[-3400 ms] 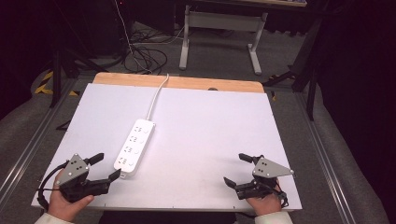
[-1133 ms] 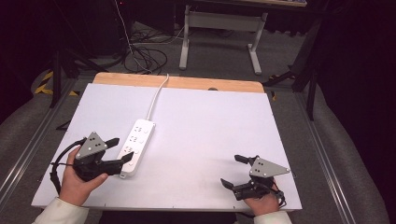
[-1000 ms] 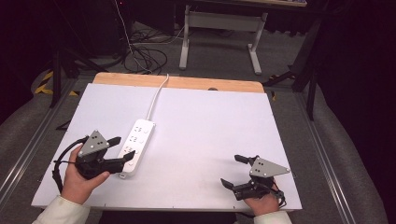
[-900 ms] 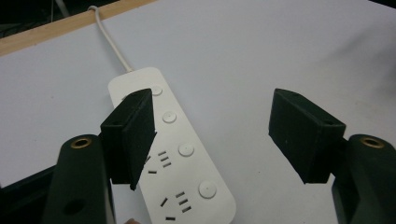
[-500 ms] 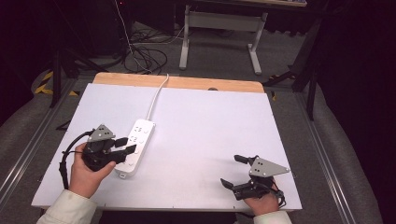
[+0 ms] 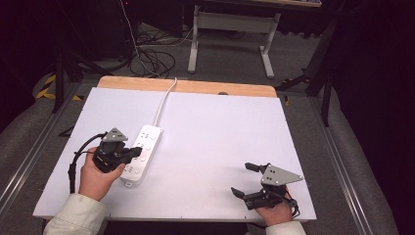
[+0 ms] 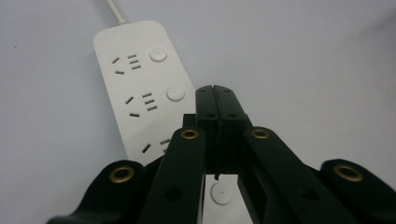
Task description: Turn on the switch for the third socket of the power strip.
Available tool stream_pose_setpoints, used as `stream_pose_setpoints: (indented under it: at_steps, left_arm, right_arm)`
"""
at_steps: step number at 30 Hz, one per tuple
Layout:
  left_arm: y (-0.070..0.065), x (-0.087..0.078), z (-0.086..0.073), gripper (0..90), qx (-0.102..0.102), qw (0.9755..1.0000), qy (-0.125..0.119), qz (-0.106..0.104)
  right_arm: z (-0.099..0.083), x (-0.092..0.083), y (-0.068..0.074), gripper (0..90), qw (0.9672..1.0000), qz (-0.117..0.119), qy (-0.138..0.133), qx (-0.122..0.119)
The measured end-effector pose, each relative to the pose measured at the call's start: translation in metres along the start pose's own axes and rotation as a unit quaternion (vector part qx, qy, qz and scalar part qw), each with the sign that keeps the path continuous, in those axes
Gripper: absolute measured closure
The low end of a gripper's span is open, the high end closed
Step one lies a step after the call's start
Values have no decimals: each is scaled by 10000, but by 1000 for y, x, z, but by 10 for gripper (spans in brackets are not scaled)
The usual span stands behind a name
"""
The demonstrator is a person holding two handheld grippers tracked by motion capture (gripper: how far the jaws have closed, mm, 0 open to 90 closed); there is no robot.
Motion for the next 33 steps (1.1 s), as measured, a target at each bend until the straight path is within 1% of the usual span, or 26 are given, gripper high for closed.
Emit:
stream_pose_setpoints:
  at_steps: [1, 4, 6, 7, 10, 11, 13, 15, 16, 17, 18, 20, 21, 22, 23, 26, 31, 33]
  left_arm:
    - [1, 2, 0, 900, 37, 10000, 30, 29]
    - [2, 8, -2, 900, 48, 9999, 105, -11]
    - [4, 12, -3, 900, -2, 9999, 149, -41]
    - [5, 13, -3, 900, -11, 9999, 166, -6]
    - [8, 18, -4, 900, -116, 9996, 252, -37]
    - [7, 21, -5, 900, -216, 9994, 242, -100]
    - [9, 24, -6, 900, -325, 9989, 271, -183]
    - [10, 26, -8, 900, -347, 9986, 362, -173]
    - [11, 27, -8, 900, -395, 9983, 371, -198]
    - [11, 27, -8, 900, -396, 9982, 402, -207]
    - [10, 28, -9, 900, -427, 9977, 460, -251]
    - [9, 29, -8, 900, -294, 9979, 563, -105]
    - [8, 29, -9, 900, -274, 9979, 580, -119]
    - [7, 30, -9, 900, -263, 9977, 592, -186]
    - [7, 30, -9, 900, -242, 9977, 601, -189]
    - [7, 32, -10, 900, -227, 9973, 678, -156]
    - [7, 33, -10, 900, -191, 9975, 668, -127]
    - [7, 33, -10, 900, -124, 9977, 664, -92]
  right_arm:
    - [0, 0, 0, 86, 10000, 1, -4, 6]
    - [0, 0, 0, 86, 10000, -3, -6, 8]
    - [0, 0, -1, 86, 10000, -1, -12, 9]
    - [0, 0, -1, 86, 10000, 2, -14, 9]
    - [-1, 0, -1, 86, 10000, 17, 7, 13]
    - [-1, 0, -1, 86, 10000, 17, 7, 13]
    - [-1, 0, -1, 86, 10000, 33, -5, 16]
    - [-1, -1, -1, 86, 10000, 30, -6, 20]
    - [-1, -1, -2, 86, 10000, 32, -5, 23]
    - [-1, -1, -2, 86, 10000, 32, -5, 23]
    - [-1, -1, -2, 86, 10000, 37, 1, 28]
    - [-1, 0, -2, 86, 10000, 60, 16, 51]
    - [-2, 0, -3, 86, 10000, 67, 14, 55]
    - [-2, 0, -3, 86, 10000, 70, 6, 53]
    - [-2, 0, -3, 86, 10000, 70, 6, 53]
    - [-2, -1, -3, 86, 10000, 74, -2, 57]
    - [-2, 0, -3, 86, 9999, 102, 14, 65]
    - [-2, 0, -3, 86, 9999, 99, 15, 57]
Point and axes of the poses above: each handheld gripper's, and its own axes: x roughly forward along the jaws, z roughly out of its top, y roughly to its left, the point moved 3 cm from there along x, roughly forward along the jaws, and after that the axes turned 11 degrees about x, right-handed, at the moved point
